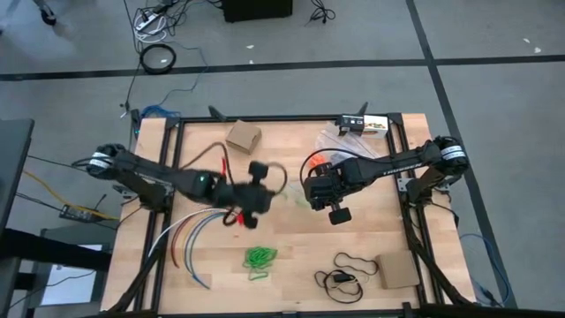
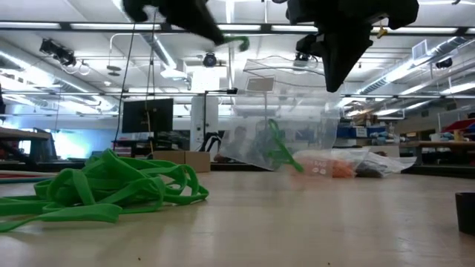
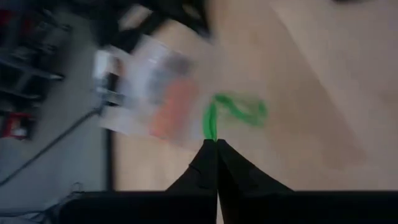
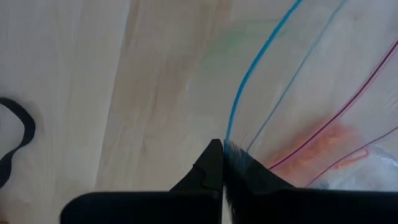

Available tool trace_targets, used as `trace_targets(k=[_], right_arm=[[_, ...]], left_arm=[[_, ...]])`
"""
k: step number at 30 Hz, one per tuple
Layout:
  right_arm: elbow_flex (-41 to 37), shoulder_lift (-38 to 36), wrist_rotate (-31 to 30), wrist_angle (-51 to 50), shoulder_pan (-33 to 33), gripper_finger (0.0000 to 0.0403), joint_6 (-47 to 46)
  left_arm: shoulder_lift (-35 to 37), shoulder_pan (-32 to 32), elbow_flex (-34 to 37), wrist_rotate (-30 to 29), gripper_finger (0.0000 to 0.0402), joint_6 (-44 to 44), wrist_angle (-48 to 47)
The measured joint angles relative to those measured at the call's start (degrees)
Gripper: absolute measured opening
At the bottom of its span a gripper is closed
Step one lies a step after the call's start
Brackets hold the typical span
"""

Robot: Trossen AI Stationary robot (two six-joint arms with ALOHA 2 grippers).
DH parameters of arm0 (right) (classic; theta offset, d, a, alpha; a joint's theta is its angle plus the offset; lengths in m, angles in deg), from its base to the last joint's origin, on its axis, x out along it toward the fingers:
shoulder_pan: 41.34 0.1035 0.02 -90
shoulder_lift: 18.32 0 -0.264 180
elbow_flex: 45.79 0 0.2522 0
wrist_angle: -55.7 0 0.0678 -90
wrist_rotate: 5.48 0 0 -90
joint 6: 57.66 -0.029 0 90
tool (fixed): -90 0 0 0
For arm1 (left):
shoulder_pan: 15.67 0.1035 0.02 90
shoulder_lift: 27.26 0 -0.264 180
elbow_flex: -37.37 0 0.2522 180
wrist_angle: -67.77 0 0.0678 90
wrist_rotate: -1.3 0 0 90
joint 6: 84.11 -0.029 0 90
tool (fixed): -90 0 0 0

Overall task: Sort rubber bands
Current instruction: Put the green rubber band into the transparent zip bag

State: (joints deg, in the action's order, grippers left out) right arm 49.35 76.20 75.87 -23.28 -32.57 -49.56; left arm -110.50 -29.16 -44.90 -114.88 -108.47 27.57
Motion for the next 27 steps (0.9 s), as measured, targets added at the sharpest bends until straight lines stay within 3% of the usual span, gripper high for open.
trace_targets(k=[4, 9, 21, 24, 27], right_arm=[[0.00, 0.00, -0.01, 0.36, 0.00, 0.0000, 0.01], [0.00, 0.00, -0.02, 0.71, -0.02, 0.0000, 0.13], [0.00, 0.00, -0.02, 1.83, -0.72, 0.0000, 1.01], [0.00, 0.00, -0.02, 1.96, -0.79, 0.0000, 1.24], [0.00, 0.00, -0.03, 2.04, -0.85, 0.0000, 1.63]], left_arm=[[-0.27, 4.62, -3.06, 0.13, 0.0001, -4.36, 3.33], [-2.58, 8.48, -6.90, 4.57, 0.0001, -8.62, 4.58], [-13.03, 9.68, -11.76, 6.53, 0.0006, -15.93, -0.04], [-12.98, 9.44, -12.21, 7.56, 0.0032, -17.15, 0.04], [-12.86, 9.20, -12.33, 6.83, 0.0083, -17.43, 0.98]])
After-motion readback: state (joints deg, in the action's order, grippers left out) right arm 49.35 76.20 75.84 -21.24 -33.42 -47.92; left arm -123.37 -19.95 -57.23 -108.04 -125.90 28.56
